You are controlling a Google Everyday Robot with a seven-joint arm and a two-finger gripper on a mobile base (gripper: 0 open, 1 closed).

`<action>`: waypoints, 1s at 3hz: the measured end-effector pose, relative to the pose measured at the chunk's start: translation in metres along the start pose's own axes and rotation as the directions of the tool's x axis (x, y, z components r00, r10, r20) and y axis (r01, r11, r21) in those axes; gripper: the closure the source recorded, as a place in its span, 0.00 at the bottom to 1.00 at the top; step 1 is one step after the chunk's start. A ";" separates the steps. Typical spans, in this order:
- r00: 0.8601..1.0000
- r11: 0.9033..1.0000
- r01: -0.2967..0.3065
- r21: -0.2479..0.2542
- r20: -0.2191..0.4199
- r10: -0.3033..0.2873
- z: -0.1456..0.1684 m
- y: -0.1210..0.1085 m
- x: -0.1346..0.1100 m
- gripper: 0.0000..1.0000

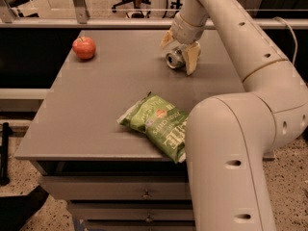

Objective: Place 7up can upright

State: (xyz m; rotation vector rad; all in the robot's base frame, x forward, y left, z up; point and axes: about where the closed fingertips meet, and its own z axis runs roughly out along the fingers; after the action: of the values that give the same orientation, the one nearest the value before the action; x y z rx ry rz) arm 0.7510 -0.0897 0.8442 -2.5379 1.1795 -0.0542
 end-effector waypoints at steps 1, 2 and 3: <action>1.000 1.000 0.000 0.000 0.000 0.000 -0.005 -0.002 -0.001 0.56; 1.000 1.000 0.000 0.000 0.000 0.000 -0.006 -0.002 -0.001 0.80; 0.996 0.997 -0.078 0.027 0.044 0.077 -0.022 -0.007 -0.010 1.00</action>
Offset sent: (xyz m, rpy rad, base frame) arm -0.0076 -0.0138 0.0304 -0.0736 0.0958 -0.0299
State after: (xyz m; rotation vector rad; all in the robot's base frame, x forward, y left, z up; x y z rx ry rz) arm 0.7453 -0.0841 0.8678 -2.4538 1.2508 0.0021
